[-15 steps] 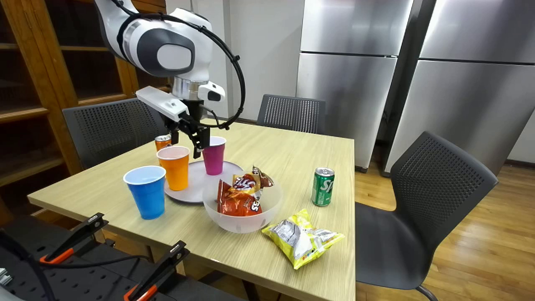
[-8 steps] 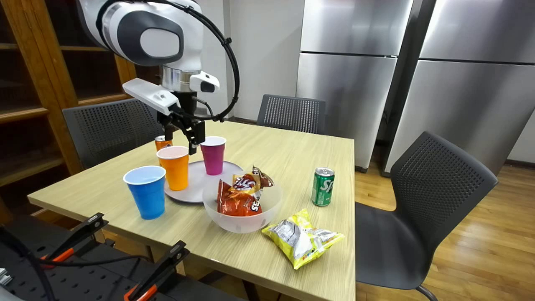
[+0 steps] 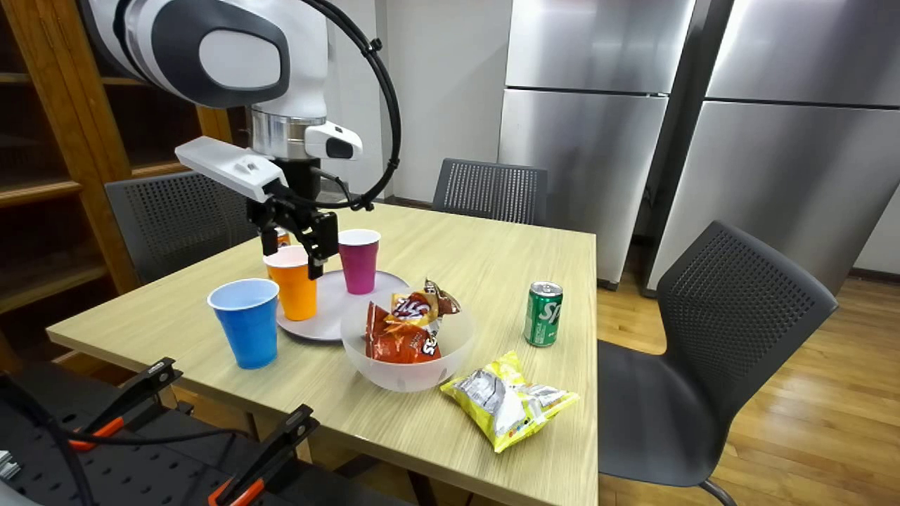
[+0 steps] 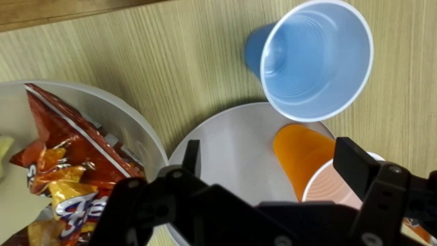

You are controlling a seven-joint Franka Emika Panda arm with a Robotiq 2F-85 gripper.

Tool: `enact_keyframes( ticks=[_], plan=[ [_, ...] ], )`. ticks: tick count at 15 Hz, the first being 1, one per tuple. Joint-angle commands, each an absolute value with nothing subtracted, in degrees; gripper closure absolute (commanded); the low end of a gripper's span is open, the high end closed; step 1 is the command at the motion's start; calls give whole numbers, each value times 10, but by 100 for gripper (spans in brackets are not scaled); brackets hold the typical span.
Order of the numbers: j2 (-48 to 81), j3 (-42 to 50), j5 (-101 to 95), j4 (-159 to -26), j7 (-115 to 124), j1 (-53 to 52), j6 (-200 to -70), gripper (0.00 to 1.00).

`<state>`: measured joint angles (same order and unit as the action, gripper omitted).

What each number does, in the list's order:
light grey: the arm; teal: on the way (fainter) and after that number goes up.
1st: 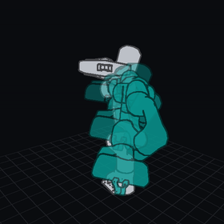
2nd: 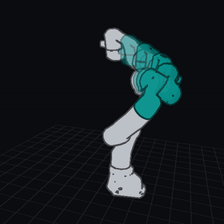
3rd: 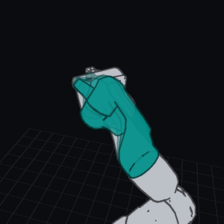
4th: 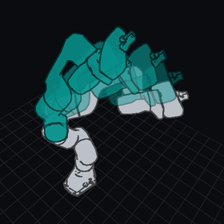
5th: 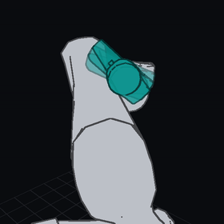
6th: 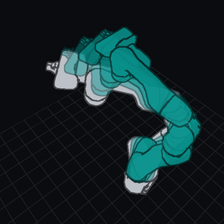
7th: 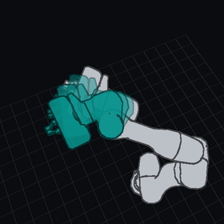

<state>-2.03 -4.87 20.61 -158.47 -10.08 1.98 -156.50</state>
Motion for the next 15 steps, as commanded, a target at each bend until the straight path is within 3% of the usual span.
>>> enact_keyframes(
  ticks=[1, 15],
  plan=[
    [-38, -17, 169, -1594, -116, 14, -1541, 0],
    [4, -14, 128, -1596, -141, -12, -1492, 0]
  ],
)
